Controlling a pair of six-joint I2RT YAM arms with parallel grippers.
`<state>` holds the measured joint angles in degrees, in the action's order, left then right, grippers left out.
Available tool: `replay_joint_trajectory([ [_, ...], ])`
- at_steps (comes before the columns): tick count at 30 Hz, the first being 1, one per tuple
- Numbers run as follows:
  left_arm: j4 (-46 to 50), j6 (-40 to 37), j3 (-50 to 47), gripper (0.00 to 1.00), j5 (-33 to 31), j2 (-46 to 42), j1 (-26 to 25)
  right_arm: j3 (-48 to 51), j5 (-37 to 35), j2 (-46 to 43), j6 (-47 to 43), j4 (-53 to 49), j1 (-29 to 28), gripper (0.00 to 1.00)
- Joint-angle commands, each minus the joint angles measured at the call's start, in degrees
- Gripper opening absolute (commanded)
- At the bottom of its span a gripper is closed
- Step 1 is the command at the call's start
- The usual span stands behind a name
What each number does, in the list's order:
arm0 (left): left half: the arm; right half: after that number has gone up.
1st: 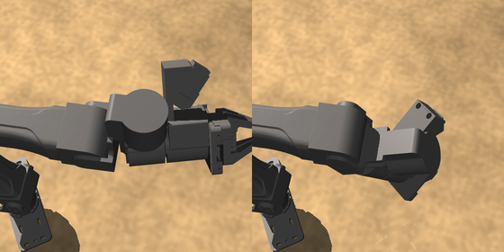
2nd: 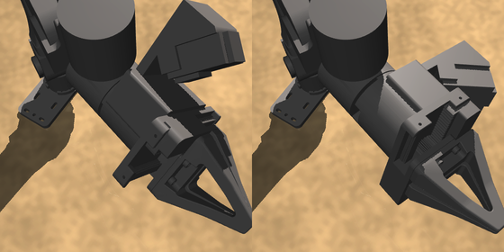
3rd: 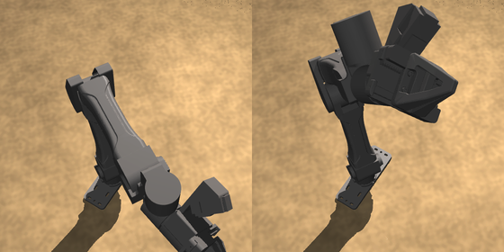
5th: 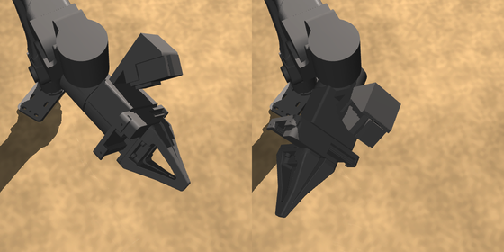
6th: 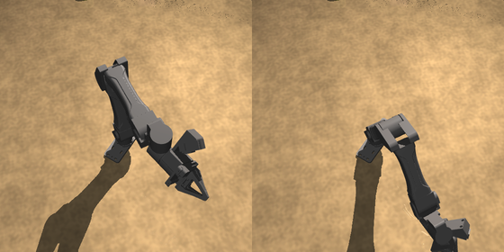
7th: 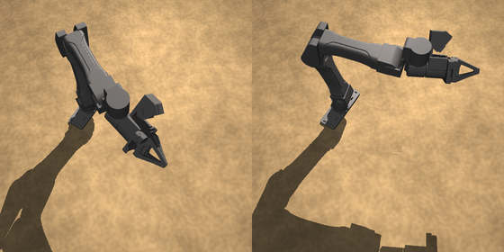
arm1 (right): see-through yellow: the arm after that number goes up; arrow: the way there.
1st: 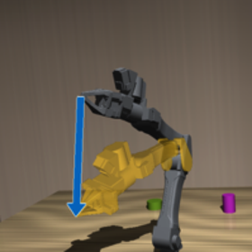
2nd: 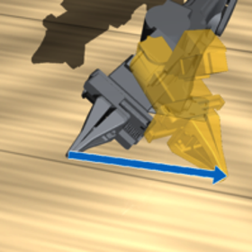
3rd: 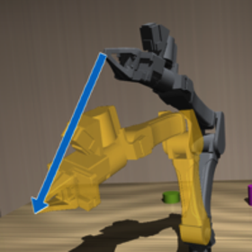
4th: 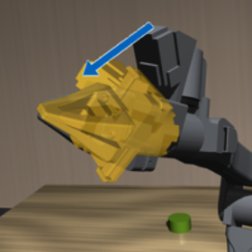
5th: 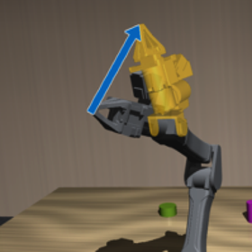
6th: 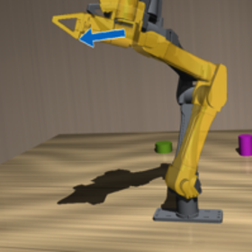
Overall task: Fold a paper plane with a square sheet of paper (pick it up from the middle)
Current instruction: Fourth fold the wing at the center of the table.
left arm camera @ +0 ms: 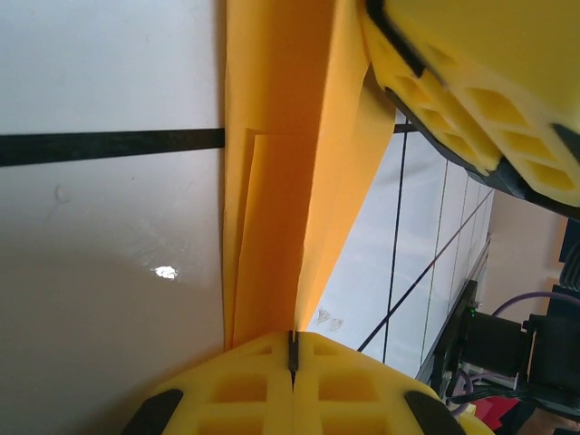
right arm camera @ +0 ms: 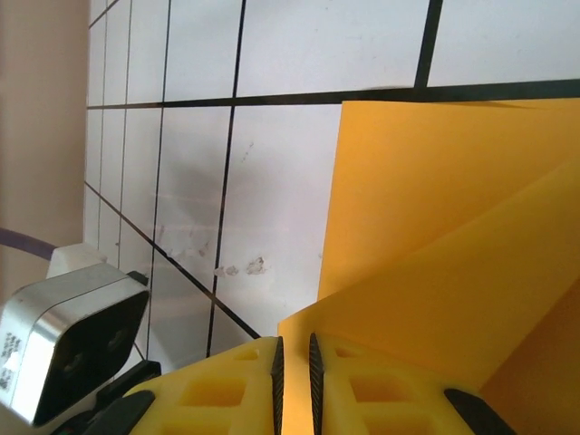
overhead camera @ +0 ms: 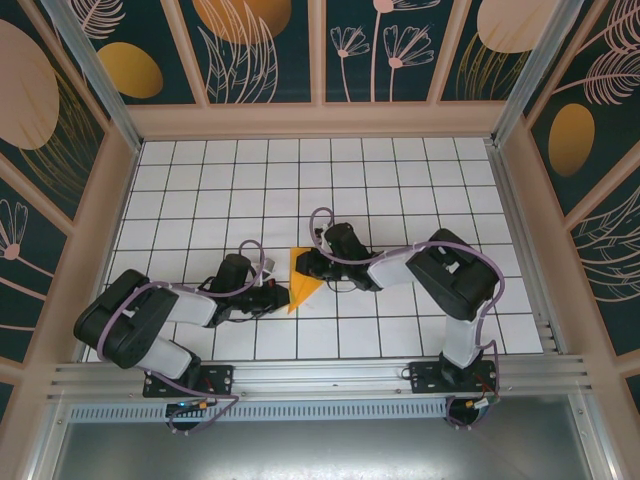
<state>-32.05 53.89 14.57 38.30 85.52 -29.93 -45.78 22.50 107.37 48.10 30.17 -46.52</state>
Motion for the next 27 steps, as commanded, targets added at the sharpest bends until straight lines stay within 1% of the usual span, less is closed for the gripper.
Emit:
replay_joint_trajectory([
  [1, 2.2, -0.6, -0.3, 0.0, -1.4, -1.4, 0.4, -1.6, 0.5, 1.9, -1.4, -1.2, -0.4, 0.18],
  [5, 3.6, -0.6, -0.5, 0.0, -2.4, -2.3, 0.4, -1.9, 1.3, 2.0, -1.2, 0.0, -0.5, 0.18],
  [10, 3.8, 0.1, -0.8, 0.0, -3.3, -2.3, 0.4, -1.3, -1.4, -1.3, -2.3, -2.4, -0.4, 0.19],
  [11, 3.7, 0.3, -1.0, 0.0, -3.4, -2.3, 0.4, -1.2, -2.4, -2.1, -2.5, -3.4, -0.4, 0.19],
  [12, 3.9, 0.1, -0.9, 0.0, -3.3, -2.4, 0.4, 0.0, -5.1, -3.9, -2.3, -3.7, -0.5, 0.19],
  [14, 4.4, -0.3, -0.6, 0.0, -3.2, -2.6, 0.4, 3.2, -8.5, -7.9, -1.6, -2.9, -0.1, 0.21],
  [16, 4.3, -0.3, -0.6, 0.0, -3.3, -2.7, 0.4, 4.5, -9.1, -9.5, -1.4, -3.7, 0.9, 0.2],
  [20, 4.0, -0.3, -0.4, 0.0, -2.9, -2.4, 0.4, 3.0, -7.4, -7.8, -2.2, -6.4, 1.2, 0.13],
  [22, 4.0, -0.4, -0.3, 0.0, -2.8, -2.4, 0.4, 1.4, -6.6, -6.3, -1.9, -8.3, 0.9, 0.07],
  [27, 4.1, -0.3, -0.5, 0.0, -3.0, -2.7, 0.4, -2.7, -9.1, -2.8, -1.7, -14.9, -0.5, 0.03],
])
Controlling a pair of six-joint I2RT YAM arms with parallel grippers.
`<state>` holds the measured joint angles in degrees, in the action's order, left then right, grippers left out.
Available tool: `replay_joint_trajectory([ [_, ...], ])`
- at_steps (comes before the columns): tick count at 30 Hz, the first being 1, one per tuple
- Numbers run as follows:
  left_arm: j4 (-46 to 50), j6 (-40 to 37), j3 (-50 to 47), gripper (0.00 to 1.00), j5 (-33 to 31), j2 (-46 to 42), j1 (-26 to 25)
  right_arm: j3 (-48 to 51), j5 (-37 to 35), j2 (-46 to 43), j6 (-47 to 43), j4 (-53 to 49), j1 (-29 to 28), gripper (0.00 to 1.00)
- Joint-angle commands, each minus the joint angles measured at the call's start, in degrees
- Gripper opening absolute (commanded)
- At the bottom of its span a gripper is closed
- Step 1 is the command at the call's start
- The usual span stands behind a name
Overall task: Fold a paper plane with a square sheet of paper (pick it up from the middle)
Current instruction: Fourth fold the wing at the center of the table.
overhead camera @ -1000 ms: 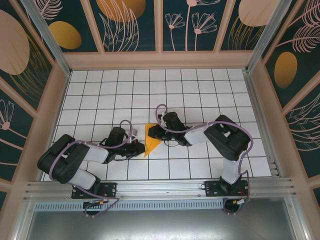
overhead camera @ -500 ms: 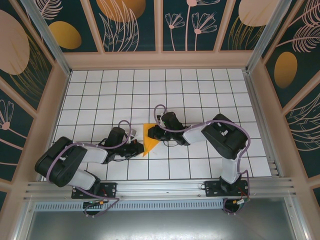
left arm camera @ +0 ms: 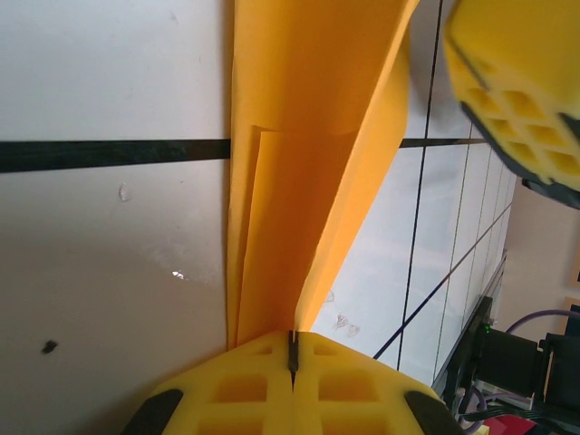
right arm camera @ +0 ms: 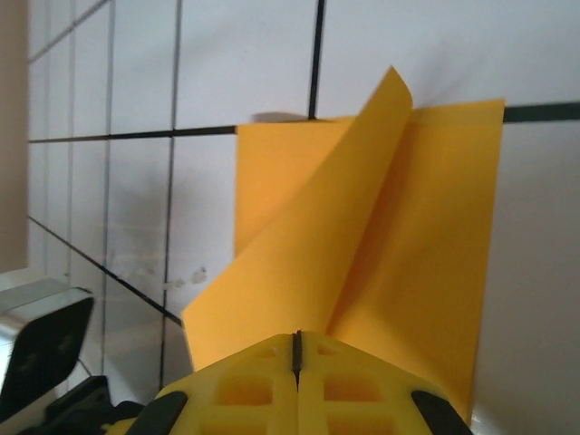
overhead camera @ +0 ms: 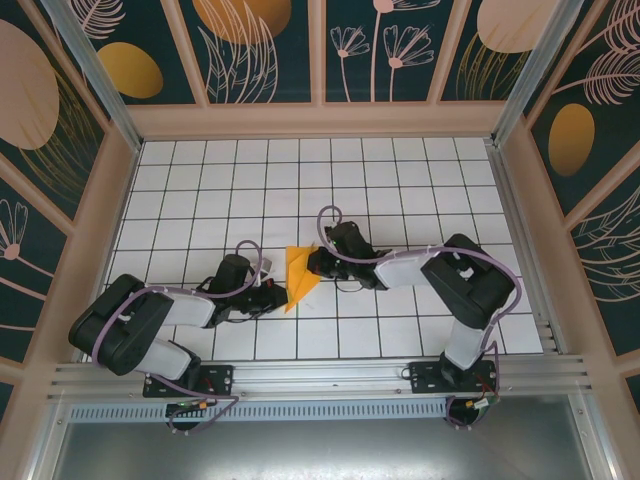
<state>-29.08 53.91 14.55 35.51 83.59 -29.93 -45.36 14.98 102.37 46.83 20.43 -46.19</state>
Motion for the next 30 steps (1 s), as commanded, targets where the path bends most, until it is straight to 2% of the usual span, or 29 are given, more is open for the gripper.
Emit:
replay_joint_trajectory([
  [1, 1.2, -0.4, -0.5, 0.0, -0.1, -1.0, 0.4, -3.8, -1.5, 3.1, -0.5, -5.9, -0.9, 0.03],
  [3, 1.5, -0.5, -0.2, 0.0, -0.2, -0.8, 0.4, -6.0, -2.5, 4.9, -0.6, -9.8, -1.3, 0.0],
  [6, 2.3, -0.7, -0.1, 0.0, -0.7, -1.2, 0.4, -7.4, -8.5, 5.3, 0.7, -16.5, -2.2, 0.0],
  [8, 2.9, -0.9, 0.0, 0.0, -1.2, -1.5, 0.4, -6.8, -9.5, 5.5, 2.8, -17.7, -2.5, 0.0],
  [12, 4.4, -1.5, 0.3, 0.0, -1.8, -2.0, 0.4, -2.2, -11.4, 3.8, 8.0, -13.8, -4.6, 0.0],
  [15, 4.7, -1.6, 0.1, 0.0, -1.9, -2.5, 0.4, 0.0, -11.0, 1.6, 7.9, -9.1, -4.8, 0.0],
  [21, 6.4, -2.2, 0.3, 0.0, -2.6, -3.3, 0.4, -2.4, -14.4, 0.9, 8.5, -16.9, -4.9, 0.01],
  [25, 6.5, -2.4, 0.5, 0.0, -2.7, -3.0, 0.4, 3.5, -13.4, -1.4, 13.2, -12.1, -5.8, 0.01],
  [30, 6.1, -2.9, 1.3, 0.0, -1.6, -0.7, 0.4, 2.2, -13.0, -0.9, 10.8, -11.3, -6.2, 0.02],
])
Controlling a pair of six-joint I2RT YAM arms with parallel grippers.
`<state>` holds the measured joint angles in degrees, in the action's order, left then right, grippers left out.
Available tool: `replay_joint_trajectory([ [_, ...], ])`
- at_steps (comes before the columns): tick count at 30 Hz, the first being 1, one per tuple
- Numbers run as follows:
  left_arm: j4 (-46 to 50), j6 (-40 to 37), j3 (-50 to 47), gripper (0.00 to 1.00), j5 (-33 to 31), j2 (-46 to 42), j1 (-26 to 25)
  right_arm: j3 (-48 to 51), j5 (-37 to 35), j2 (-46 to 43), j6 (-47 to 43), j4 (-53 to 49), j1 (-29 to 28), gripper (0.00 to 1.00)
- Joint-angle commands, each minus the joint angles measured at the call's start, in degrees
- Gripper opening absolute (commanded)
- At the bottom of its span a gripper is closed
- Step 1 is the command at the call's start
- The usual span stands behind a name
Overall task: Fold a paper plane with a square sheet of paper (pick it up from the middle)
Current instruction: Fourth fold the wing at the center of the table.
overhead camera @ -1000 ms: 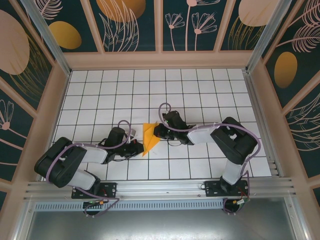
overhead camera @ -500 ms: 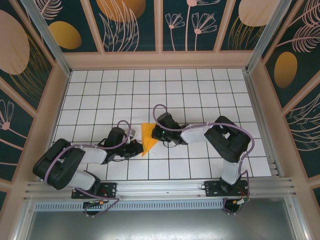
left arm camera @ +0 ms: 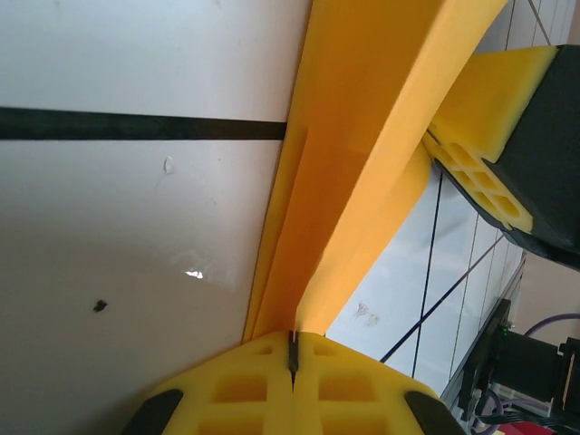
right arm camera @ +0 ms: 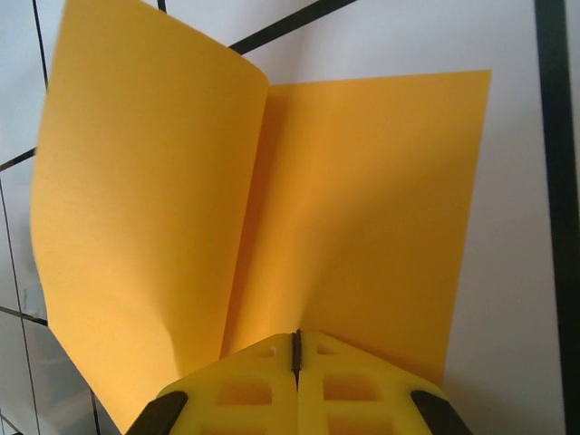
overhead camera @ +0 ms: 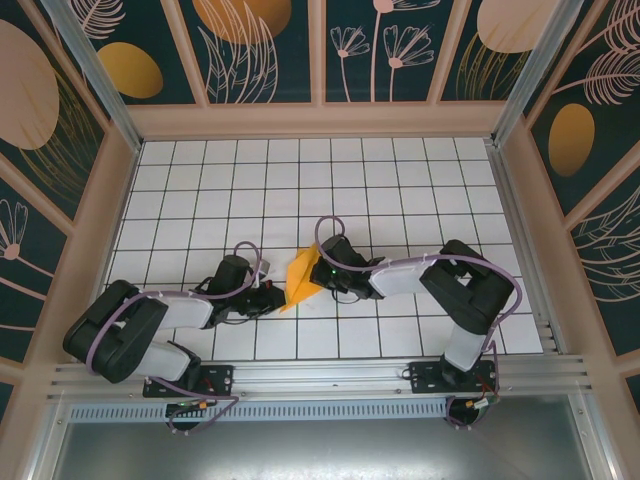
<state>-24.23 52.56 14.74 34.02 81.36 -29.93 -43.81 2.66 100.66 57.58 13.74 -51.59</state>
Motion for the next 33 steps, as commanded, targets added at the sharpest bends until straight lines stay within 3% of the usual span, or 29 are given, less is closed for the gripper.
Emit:
replay_joint_trajectory([
  [1, 1.3, -1.7, 1.3, 0.0, 0.4, 2.2, 0.5, 0.0, -1.0, 0.7, -0.5, -5.1, -0.7, 0.02],
  [11, 0.1, -3.9, 3.5, 0.0, 5.9, 7.3, 0.4, -0.5, -1.0, 0.7, -5.7, -6.2, 1.7, 0.04],
  [17, 0.2, -4.0, 3.5, 0.0, 6.5, 7.5, 0.4, -0.9, -3.1, -6.5, -12.2, -10.7, 6.2, 0.09],
  [23, -0.6, -4.5, 4.0, 0.0, 8.3, 8.6, 0.4, 2.3, 5.5, -12.1, -13.1, -0.4, 6.0, 0.1],
  [29, 1.1, -5.0, 5.0, 0.0, 8.6, 10.3, 0.4, 1.2, 12.6, -4.0, -6.8, 12.1, 0.8, 0.05],
  [33, 2.0, -5.4, 5.2, 0.0, 8.3, 10.2, 0.4, -0.8, 10.9, 0.6, -5.2, 12.1, 0.1, 0.04],
])
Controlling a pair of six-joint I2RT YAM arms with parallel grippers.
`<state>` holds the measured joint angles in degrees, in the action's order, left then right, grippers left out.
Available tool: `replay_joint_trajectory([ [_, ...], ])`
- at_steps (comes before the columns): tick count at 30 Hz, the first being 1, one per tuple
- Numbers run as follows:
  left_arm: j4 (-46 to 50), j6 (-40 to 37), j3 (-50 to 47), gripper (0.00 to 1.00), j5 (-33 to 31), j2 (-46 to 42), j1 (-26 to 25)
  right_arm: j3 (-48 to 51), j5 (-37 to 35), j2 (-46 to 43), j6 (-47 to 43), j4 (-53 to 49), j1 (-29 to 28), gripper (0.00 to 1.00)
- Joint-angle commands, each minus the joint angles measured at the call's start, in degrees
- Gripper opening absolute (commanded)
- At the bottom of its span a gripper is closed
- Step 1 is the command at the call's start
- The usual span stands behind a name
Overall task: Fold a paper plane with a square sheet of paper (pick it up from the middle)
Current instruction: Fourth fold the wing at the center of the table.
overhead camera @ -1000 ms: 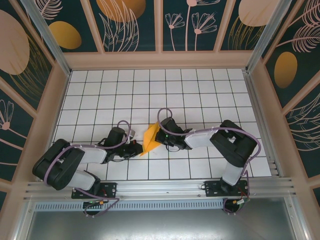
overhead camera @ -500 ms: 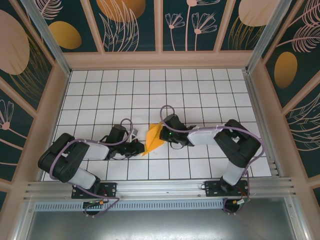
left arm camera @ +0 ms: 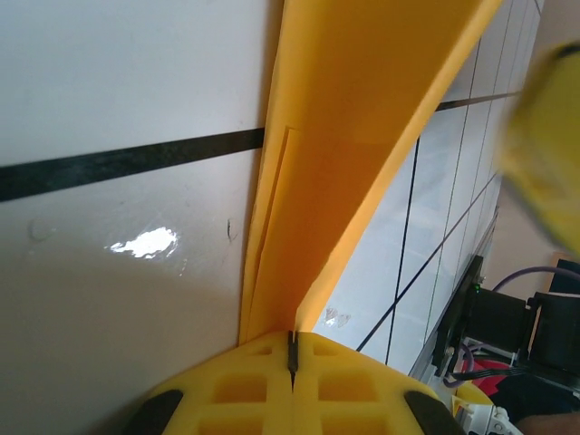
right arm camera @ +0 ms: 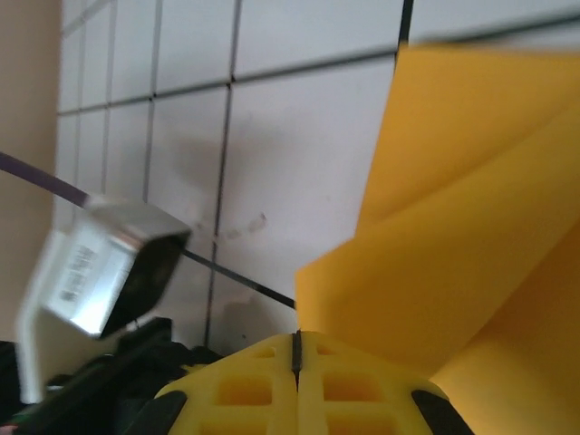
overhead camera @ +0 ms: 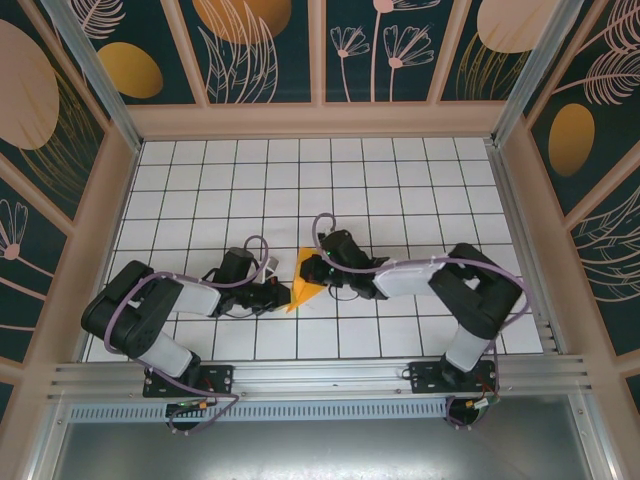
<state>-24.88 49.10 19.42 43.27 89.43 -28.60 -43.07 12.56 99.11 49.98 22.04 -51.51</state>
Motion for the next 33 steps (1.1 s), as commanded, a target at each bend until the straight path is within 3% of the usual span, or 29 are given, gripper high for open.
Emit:
replay_joint_trajectory([
  [1, 2.6, -2.0, 0.8, 0.0, -0.8, 2.2, -0.9, -1.6, 0.3, 2.5, 2.5, 3.5, 0.2, 0.04],
  [9, 2.9, -2.5, 1.3, 0.0, 0.0, 1.8, -0.9, -0.9, -2.8, 4.5, 2.7, -0.9, 1.3, 0.04],
  [33, -4.9, 3.7, -2.4, 0.0, -0.8, 0.3, -0.9, -5.3, 3.4, 5.8, -2.5, 0.0, 1.4, 0.11],
])
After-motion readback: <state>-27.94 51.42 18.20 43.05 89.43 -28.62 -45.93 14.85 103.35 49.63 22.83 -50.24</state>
